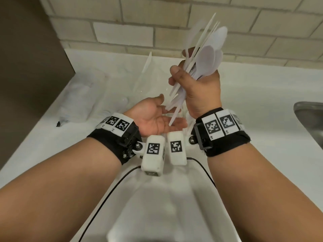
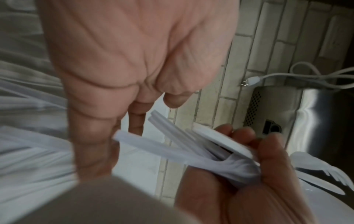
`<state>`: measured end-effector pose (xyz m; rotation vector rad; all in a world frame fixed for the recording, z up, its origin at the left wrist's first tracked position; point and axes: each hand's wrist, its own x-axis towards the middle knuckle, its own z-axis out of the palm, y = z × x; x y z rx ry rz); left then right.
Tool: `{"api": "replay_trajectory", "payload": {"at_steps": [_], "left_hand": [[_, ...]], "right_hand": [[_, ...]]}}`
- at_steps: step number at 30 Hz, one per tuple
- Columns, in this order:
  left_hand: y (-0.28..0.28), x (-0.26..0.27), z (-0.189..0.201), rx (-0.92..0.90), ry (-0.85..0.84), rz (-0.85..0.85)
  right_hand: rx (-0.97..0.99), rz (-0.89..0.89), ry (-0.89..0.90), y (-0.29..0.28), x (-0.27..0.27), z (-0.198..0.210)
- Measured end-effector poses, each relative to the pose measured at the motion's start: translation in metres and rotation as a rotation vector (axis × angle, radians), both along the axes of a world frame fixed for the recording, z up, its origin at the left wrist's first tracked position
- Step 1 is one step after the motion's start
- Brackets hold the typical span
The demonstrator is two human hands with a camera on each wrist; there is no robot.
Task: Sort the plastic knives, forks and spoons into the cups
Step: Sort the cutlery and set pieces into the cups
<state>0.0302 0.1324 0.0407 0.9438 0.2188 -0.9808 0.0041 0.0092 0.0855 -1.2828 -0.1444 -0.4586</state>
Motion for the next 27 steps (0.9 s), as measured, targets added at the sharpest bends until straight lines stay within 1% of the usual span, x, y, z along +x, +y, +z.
{"api": "replay_trajectory", "payload": {"at_steps": [4,6,9,10,14,15,17,18,19,21,22,24,25,27], "left_hand": [[0.005,0.004,0.007,-0.102,-0.092,0.127],[0.008,0.007,0.01,-0.111,-0.137,0.152],[0.012,0.009,0.008,-0.038,-0.156,0.075],[0.012,0.01,0.008,-0.041,-0.146,0.076],[0.013,0.014,0.007,-0.131,-0.159,0.126],[0.014,0.015,0.007,-0.122,-0.169,0.097],[0.019,0.017,0.008,-0.062,-0.213,-0.038],[0.022,0.018,0.007,-0.029,-0.271,-0.08],[0.025,0.018,0.007,-0.015,-0.354,-0.086],[0.028,0.016,0.012,-0.049,-0.557,-0.076],[0.027,0.012,0.019,-0.043,-0.656,-0.094],[0.022,0.005,0.031,0.065,-0.828,-0.116],[0.018,0.002,0.034,0.139,-0.864,-0.105],[0.014,0.001,0.035,0.265,-0.873,-0.04]], "right_hand": [[-0.145,-0.001,0.087,0.006,0.005,-0.015],[-0.146,0.016,0.148,0.009,0.004,-0.019],[-0.093,0.053,0.184,0.008,0.007,-0.018],[-0.09,0.064,0.183,0.008,0.008,-0.017],[-0.152,0.1,0.2,0.01,0.011,-0.02],[-0.159,0.111,0.212,0.01,0.011,-0.022],[-0.14,0.127,0.239,0.012,0.01,-0.023],[-0.127,0.142,0.24,0.011,0.01,-0.023],[-0.104,0.165,0.24,0.01,0.01,-0.023],[-0.072,0.232,0.253,0.008,0.01,-0.022],[-0.098,0.264,0.267,0.009,0.009,-0.023],[-0.241,0.347,0.305,0.015,0.007,-0.027],[-0.314,0.371,0.319,0.02,0.006,-0.03],[-0.322,0.381,0.376,0.029,0.004,-0.034]]}}
